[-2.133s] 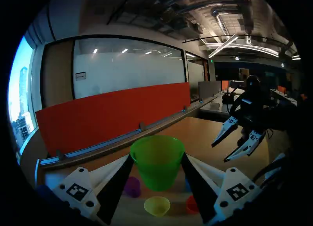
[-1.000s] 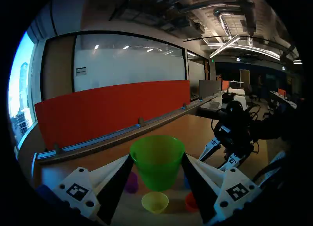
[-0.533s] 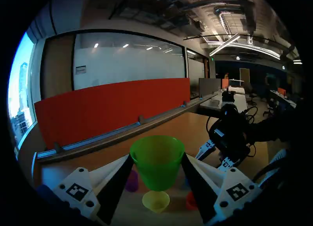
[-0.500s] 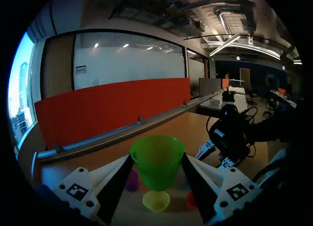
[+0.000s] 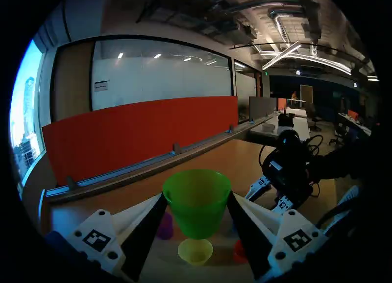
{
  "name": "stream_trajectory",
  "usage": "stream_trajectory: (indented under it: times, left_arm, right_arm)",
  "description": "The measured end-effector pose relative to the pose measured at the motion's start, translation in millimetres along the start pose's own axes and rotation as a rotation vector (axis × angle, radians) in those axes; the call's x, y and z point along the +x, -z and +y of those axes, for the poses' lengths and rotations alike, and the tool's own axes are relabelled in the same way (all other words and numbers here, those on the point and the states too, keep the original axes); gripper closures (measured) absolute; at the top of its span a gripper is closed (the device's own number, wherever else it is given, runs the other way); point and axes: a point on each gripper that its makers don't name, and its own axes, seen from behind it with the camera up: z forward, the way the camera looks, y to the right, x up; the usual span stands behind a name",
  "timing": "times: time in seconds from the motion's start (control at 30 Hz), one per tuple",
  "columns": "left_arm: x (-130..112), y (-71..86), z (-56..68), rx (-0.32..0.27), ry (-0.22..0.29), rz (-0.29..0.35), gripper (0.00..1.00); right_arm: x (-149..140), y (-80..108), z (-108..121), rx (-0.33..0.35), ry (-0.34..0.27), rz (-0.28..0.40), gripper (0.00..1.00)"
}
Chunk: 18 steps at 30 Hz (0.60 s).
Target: Pour water
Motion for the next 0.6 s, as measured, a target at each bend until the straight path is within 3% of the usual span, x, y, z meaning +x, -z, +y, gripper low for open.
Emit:
stream_trajectory:
  times: [0.23,0.6]
  left_arm:
    - [-1.3,-1.1,-1.2,0.002,0.005,0.000,0.14]
    - [0.5,1.1,8.3,-0.015,0.013,0.004,0.14]
  right_arm:
    - [19.3,22.0,3.3,-0.016,-0.012,0.049,0.10]
    - [88.2,82.6,-1.5,-0.042,-0.023,0.157,0.10]
